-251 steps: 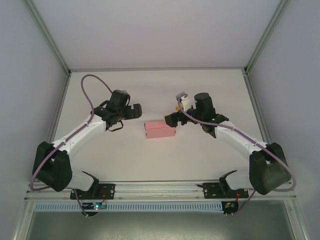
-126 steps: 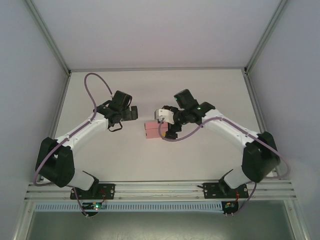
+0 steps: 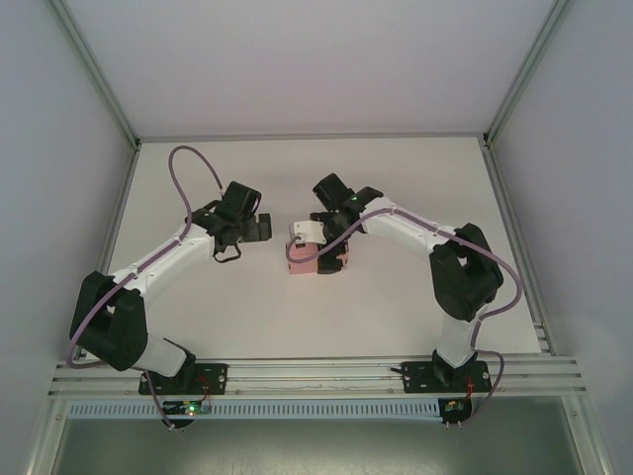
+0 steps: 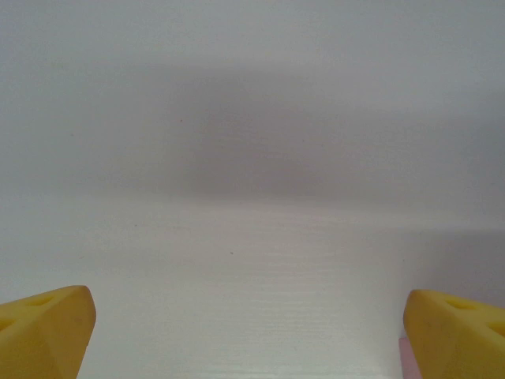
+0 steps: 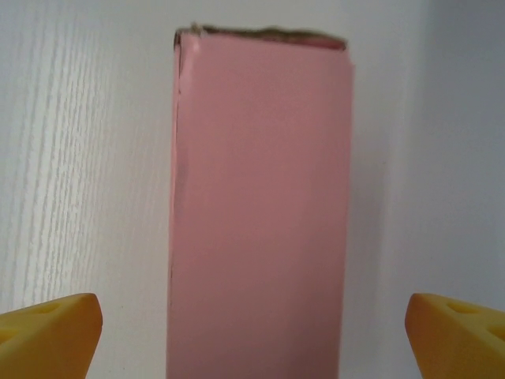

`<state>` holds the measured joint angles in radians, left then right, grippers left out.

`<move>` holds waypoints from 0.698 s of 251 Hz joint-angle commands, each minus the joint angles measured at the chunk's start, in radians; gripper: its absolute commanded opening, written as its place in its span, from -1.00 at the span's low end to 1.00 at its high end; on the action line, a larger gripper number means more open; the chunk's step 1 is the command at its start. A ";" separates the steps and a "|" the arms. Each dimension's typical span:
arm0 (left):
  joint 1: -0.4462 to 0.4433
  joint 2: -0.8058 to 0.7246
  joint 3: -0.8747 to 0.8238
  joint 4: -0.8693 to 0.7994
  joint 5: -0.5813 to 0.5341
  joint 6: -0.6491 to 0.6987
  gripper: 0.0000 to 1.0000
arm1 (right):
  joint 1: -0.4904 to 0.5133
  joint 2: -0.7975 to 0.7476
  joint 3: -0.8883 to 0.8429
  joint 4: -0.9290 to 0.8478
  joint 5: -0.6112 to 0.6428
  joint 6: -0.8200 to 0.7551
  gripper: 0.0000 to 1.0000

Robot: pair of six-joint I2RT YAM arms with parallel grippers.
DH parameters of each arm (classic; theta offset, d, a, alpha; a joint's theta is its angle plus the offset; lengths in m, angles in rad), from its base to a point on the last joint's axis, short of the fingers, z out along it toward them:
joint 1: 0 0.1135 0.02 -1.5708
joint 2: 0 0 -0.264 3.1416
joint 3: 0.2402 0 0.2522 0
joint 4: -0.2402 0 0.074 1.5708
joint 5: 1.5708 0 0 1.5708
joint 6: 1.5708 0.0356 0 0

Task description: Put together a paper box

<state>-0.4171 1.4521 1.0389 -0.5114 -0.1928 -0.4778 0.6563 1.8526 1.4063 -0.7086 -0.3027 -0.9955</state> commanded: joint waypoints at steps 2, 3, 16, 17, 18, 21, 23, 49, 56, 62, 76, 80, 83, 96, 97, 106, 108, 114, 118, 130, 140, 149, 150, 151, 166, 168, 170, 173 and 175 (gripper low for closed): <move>0.003 -0.021 -0.021 -0.018 -0.028 0.013 1.00 | 0.021 0.047 0.044 -0.086 0.036 -0.023 0.87; 0.002 -0.020 -0.022 -0.018 -0.027 0.013 1.00 | 0.022 0.048 0.045 -0.088 0.036 -0.023 0.86; 0.003 -0.019 -0.029 -0.013 -0.023 0.013 1.00 | 0.025 0.063 0.055 -0.099 0.033 -0.022 0.83; 0.003 -0.019 -0.029 -0.012 -0.022 0.013 1.00 | 0.025 0.063 0.055 -0.098 0.034 -0.021 0.83; 0.003 -0.019 -0.029 -0.011 -0.022 0.012 1.00 | 0.025 0.065 0.055 -0.098 0.034 -0.020 0.83; 0.003 -0.018 -0.032 -0.009 -0.019 0.012 1.00 | 0.026 0.066 0.057 -0.098 0.035 -0.017 0.82; 0.003 -0.018 -0.034 -0.009 -0.018 0.011 1.00 | 0.026 0.069 0.057 -0.098 0.037 -0.015 0.81; 0.003 -0.016 -0.047 0.000 -0.013 0.004 1.00 | 0.035 0.089 0.062 -0.076 0.075 0.012 0.77; 0.003 -0.017 -0.049 0.001 -0.011 0.003 1.00 | 0.038 0.093 0.062 -0.067 0.086 0.013 0.75; 0.003 -0.018 -0.050 0.001 -0.009 0.005 1.00 | 0.041 0.096 0.059 -0.061 0.096 0.013 0.74; 0.003 -0.017 -0.051 0.001 -0.011 0.005 1.00 | 0.048 0.101 0.056 -0.041 0.119 0.015 0.70; 0.002 -0.018 -0.053 0.001 -0.012 0.004 1.00 | 0.049 0.102 0.054 -0.034 0.127 0.017 0.67; 0.002 -0.018 -0.053 0.001 -0.011 0.005 1.00 | 0.051 0.103 0.054 -0.029 0.133 0.019 0.64; 0.003 -0.019 -0.053 -0.001 -0.014 0.005 1.00 | 0.055 0.102 0.053 -0.016 0.153 0.024 0.55; 0.003 -0.018 -0.053 -0.001 -0.013 0.004 1.00 | 0.055 0.103 0.053 -0.015 0.154 0.024 0.55; 0.003 -0.019 -0.054 -0.002 -0.013 0.005 1.00 | 0.057 0.100 0.051 -0.006 0.159 0.027 0.48; 0.002 -0.019 -0.054 -0.002 -0.012 0.005 1.00 | 0.057 0.099 0.050 -0.004 0.161 0.027 0.45; 0.002 -0.019 -0.056 -0.001 -0.012 0.006 1.00 | 0.058 0.099 0.048 0.001 0.161 0.029 0.36; 0.002 -0.019 -0.054 -0.001 -0.013 0.005 1.00 | 0.058 0.096 0.047 0.003 0.161 0.028 0.31; 0.002 -0.021 -0.057 -0.001 -0.016 0.005 1.00 | 0.058 0.091 0.044 0.014 0.164 0.032 0.13; 0.002 -0.022 -0.058 -0.001 -0.017 0.007 1.00 | 0.060 0.087 0.042 0.010 0.166 0.029 0.05; 0.003 -0.025 -0.060 -0.001 -0.018 0.007 1.00 | 0.060 0.079 0.040 0.010 0.171 0.029 0.02; 0.003 -0.025 -0.060 -0.001 -0.018 0.008 1.00 | 0.060 0.079 0.040 0.010 0.172 0.029 0.01; 0.003 -0.025 -0.060 -0.002 -0.018 0.006 1.00 | 0.059 0.078 0.039 0.011 0.174 0.028 0.00; 0.002 -0.029 -0.062 -0.001 -0.021 0.008 1.00 | 0.062 0.062 0.038 0.009 0.184 0.027 -0.15; 0.002 -0.029 -0.063 -0.002 -0.021 0.008 1.00 | 0.062 0.059 0.037 0.009 0.186 0.027 -0.15; 0.002 -0.030 -0.062 -0.001 -0.021 0.009 1.00 | 0.062 0.057 0.037 0.010 0.188 0.027 -0.15; 0.002 -0.031 -0.064 0.000 -0.023 0.008 1.00 | 0.062 0.053 0.038 0.011 0.191 0.027 -0.16; 0.002 -0.032 -0.065 0.000 -0.023 0.007 1.00 | 0.062 0.051 0.035 0.012 0.193 0.027 -0.18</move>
<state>-0.4171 1.4513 0.9913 -0.5102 -0.1925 -0.4778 0.7052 1.9415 1.4391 -0.7013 -0.1516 -0.9684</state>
